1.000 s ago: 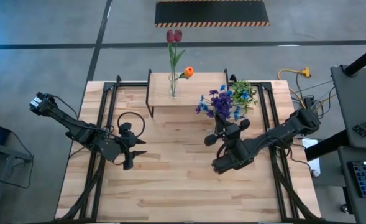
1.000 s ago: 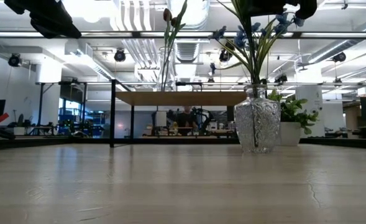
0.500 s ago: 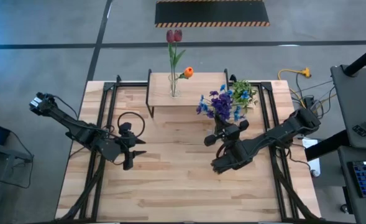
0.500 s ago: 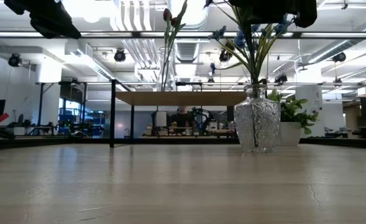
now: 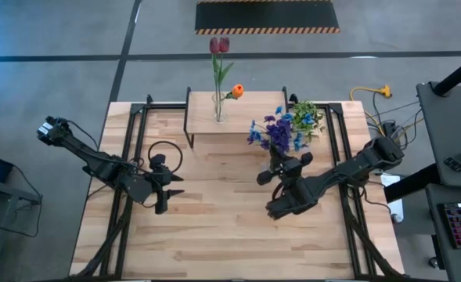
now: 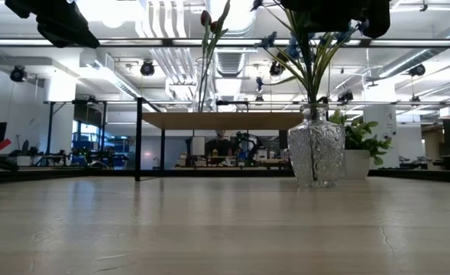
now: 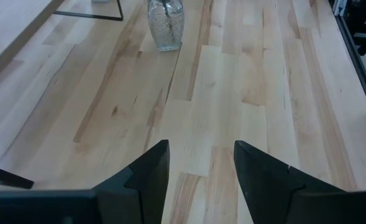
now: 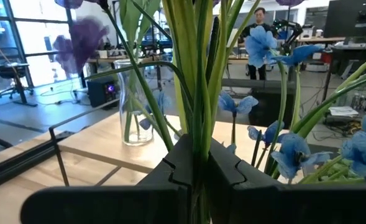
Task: Pick and place flowers into a vace then onto a shelf
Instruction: Put the purple flowers into the transparent vase
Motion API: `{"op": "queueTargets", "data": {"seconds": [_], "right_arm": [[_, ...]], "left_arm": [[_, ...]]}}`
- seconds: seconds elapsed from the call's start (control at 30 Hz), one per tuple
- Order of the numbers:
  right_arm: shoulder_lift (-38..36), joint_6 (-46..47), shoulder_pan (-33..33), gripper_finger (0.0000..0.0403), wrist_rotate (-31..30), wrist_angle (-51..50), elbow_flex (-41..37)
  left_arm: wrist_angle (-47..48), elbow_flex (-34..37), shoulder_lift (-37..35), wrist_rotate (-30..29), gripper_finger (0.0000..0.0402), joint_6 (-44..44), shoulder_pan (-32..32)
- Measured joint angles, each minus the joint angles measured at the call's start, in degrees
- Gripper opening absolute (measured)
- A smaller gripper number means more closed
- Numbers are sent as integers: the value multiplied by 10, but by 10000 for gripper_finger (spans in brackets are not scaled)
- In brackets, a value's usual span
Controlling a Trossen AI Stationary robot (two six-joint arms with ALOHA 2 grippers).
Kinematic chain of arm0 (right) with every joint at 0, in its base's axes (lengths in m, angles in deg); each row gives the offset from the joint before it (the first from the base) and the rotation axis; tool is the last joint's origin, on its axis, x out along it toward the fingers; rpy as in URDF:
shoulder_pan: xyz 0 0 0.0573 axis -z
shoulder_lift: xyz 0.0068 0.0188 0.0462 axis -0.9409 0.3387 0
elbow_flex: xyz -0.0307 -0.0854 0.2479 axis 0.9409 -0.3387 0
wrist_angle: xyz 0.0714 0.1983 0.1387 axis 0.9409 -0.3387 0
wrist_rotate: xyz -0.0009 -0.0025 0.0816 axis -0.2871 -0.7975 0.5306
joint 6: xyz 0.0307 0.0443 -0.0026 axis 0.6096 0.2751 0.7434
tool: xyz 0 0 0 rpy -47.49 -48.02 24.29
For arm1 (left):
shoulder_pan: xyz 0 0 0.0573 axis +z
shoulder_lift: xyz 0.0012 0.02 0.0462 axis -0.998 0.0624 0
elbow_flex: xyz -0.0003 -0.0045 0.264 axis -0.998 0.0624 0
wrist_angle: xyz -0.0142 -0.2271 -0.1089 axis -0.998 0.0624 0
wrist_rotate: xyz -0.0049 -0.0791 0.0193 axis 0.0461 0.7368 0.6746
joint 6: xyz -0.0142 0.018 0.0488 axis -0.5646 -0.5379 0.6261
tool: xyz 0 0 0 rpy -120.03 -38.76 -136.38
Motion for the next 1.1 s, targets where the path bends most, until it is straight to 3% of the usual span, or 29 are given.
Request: {"op": "queueTargets", "data": {"seconds": [0.77,1.1], "right_arm": [[0,2,-28,13,5,24,-21],[0,1,-29,13,6,113,-71]], "left_arm": [[-1,0,0,0,164,0,0],[-1,0,0,0,164,0,0]]}}
